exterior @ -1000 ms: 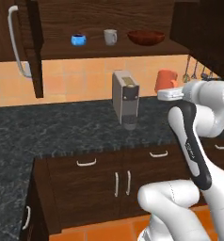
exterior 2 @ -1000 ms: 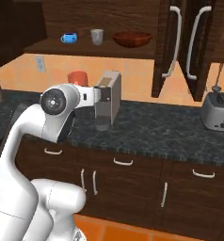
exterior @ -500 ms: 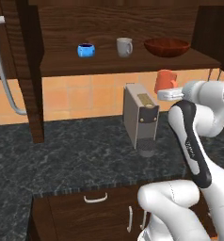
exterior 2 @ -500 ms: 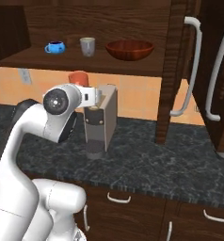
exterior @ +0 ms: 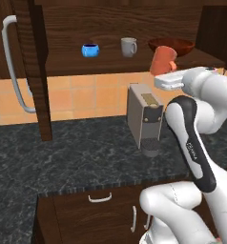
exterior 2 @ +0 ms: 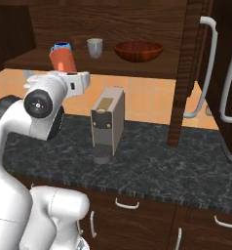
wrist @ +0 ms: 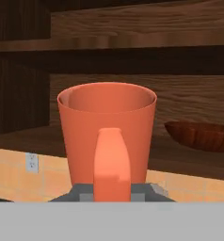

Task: Gather all objects into one cabinet and sort the glasses and bowls to opposite sides.

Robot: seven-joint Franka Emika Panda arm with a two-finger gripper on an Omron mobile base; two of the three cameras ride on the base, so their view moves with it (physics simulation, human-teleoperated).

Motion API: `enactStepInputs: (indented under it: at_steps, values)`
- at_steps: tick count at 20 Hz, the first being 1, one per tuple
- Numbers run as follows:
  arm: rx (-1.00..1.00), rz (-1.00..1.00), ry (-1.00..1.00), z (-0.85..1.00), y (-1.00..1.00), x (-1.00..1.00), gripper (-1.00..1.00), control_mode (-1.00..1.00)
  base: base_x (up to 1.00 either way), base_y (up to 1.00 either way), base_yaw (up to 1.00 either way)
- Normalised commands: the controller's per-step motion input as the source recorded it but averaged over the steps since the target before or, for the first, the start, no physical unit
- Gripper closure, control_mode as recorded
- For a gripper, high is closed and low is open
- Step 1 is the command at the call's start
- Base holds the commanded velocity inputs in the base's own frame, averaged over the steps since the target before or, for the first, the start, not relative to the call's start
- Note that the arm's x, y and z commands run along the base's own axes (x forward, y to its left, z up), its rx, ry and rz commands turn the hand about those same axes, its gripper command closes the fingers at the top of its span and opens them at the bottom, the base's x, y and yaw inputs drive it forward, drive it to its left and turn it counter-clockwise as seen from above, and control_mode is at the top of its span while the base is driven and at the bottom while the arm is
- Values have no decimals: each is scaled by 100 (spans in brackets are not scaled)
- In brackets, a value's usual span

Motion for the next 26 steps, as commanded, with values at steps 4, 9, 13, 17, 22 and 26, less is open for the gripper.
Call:
enactStepInputs:
  at_steps: [4, 9, 13, 17, 22, 26]
  values:
    - [0, 5, -9, 67, 93, 100, 100, -100, 0, 0, 0]
    - [1, -5, 15, 7, 44, 100, 100, -100, 0, 0, 0]
    - [5, -10, 31, 14, 1, 100, 100, -100, 0, 0, 0]
    - [0, -11, 33, 0, 30, 100, 100, -100, 0, 0, 0]
    - [0, -2, 26, -28, 5, 94, 100, -100, 0, 0, 0]
    - [0, 0, 3, -28, 0, 70, 100, -100, 0, 0, 0]
